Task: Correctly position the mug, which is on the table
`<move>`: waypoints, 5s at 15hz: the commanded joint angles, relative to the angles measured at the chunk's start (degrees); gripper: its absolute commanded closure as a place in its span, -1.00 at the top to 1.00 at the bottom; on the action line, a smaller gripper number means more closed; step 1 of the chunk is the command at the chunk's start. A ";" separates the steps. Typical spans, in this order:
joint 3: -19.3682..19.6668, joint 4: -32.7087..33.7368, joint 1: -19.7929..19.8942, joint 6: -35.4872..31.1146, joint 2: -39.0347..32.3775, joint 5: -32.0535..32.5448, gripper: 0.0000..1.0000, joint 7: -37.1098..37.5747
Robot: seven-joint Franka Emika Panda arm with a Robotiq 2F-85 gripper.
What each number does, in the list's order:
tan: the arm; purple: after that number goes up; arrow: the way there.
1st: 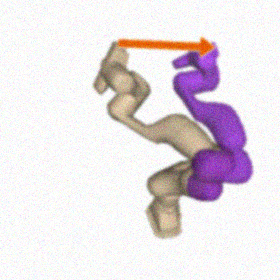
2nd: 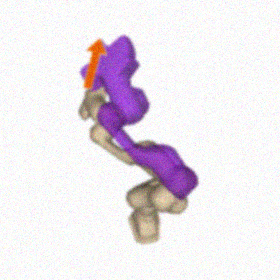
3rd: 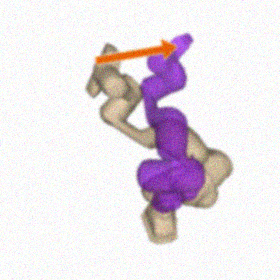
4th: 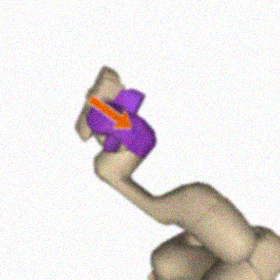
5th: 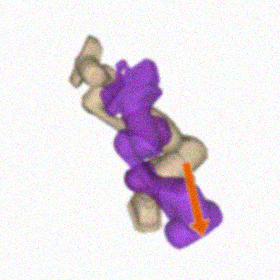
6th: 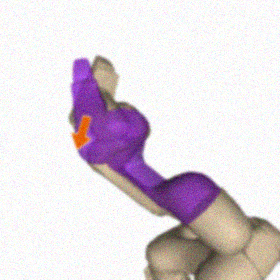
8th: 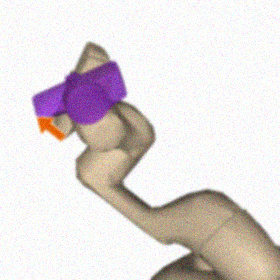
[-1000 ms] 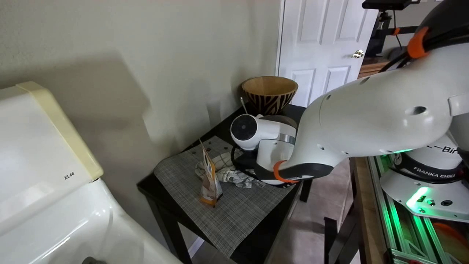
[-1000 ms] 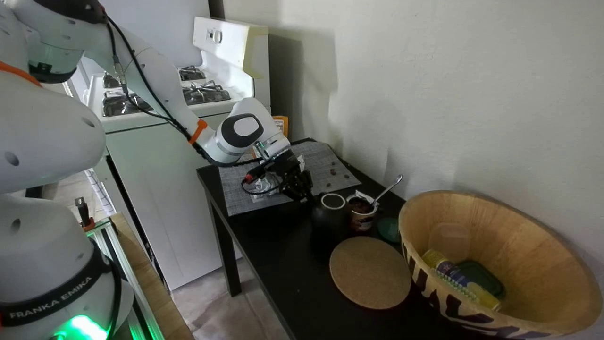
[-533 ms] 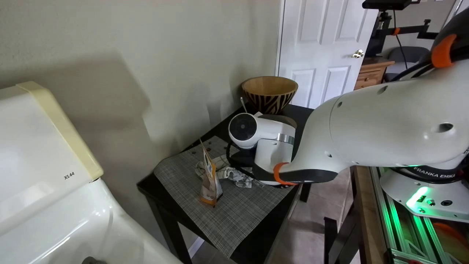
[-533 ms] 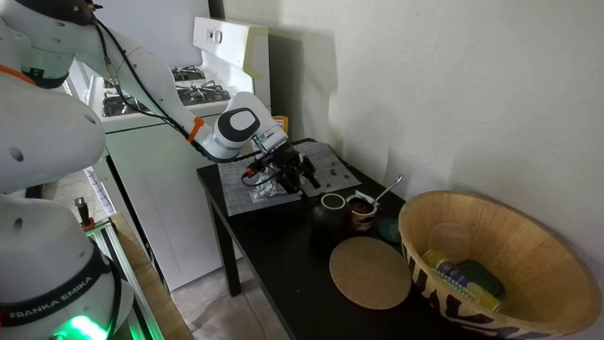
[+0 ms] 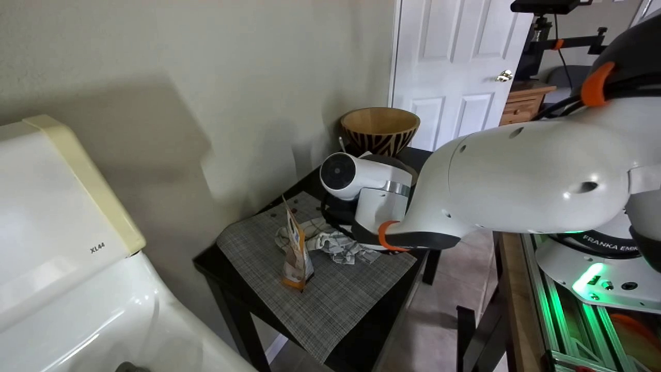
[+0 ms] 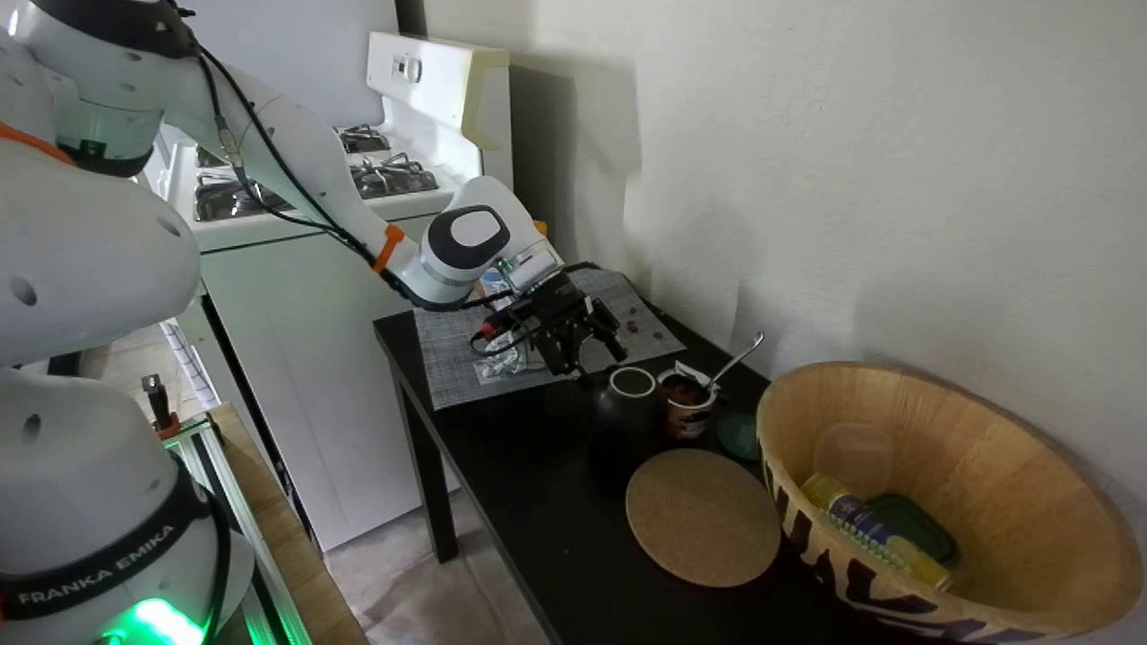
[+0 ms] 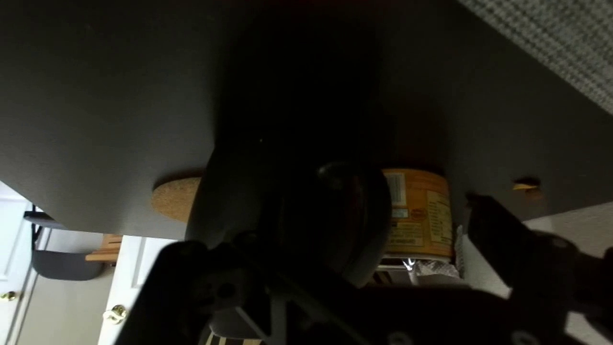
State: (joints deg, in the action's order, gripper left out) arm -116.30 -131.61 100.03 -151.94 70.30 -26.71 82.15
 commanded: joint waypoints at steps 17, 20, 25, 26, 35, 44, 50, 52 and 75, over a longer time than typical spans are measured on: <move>-0.73 -8.31 -4.25 4.47 -0.28 -3.67 1.00 6.32; -1.45 -6.78 -4.07 5.09 0.94 -2.67 1.00 7.68; -2.34 -3.34 -3.23 6.63 3.32 -1.11 1.00 9.03; -2.36 -2.87 -3.24 6.98 3.81 -0.91 1.00 9.09; -2.41 -0.82 -3.21 8.89 6.70 -0.56 0.05 8.62; -2.26 -0.17 -3.53 9.29 7.77 -0.76 -0.89 8.52; -1.62 -3.56 -5.15 5.38 0.55 -3.24 -0.89 4.50; -0.99 -4.91 -5.95 3.34 -2.30 -4.14 -0.89 3.09; 14.18 -17.86 -7.61 -15.89 -53.85 -9.69 -0.89 -23.08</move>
State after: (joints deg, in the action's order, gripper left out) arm -104.23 -147.38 93.93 -165.11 26.51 -35.78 63.27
